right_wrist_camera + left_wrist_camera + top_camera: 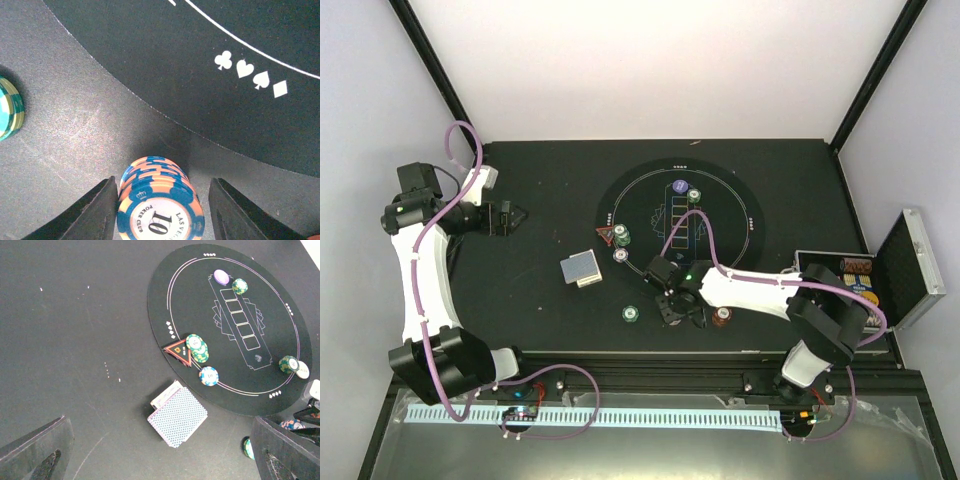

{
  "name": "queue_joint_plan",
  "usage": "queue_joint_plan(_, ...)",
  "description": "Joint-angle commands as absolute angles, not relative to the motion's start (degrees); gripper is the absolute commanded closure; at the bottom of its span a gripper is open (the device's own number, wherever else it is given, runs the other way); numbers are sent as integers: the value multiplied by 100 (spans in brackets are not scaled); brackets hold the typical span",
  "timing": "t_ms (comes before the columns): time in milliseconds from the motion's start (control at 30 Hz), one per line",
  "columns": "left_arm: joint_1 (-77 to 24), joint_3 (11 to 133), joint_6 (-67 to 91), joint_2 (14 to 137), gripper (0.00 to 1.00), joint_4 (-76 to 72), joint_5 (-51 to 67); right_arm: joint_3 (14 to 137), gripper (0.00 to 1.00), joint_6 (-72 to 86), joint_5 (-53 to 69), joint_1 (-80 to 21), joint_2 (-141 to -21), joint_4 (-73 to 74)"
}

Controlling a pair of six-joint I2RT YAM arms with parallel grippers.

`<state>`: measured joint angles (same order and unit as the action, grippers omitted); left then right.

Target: Distribute texas hold em gaming equipment

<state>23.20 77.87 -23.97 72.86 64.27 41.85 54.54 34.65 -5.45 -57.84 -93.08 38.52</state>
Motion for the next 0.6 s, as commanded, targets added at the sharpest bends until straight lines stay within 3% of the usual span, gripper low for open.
queue_joint_plan(0, 2364, 7953, -2426, 7296, 1, 6500, 4350, 5371, 48, 3498, -636, -5824, -9121, 3876)
queue_joint_plan(567, 2359, 7994, -2416, 7278, 1, 6504, 4379, 5706, 75, 3464, -784, -5862, -8917, 4225)
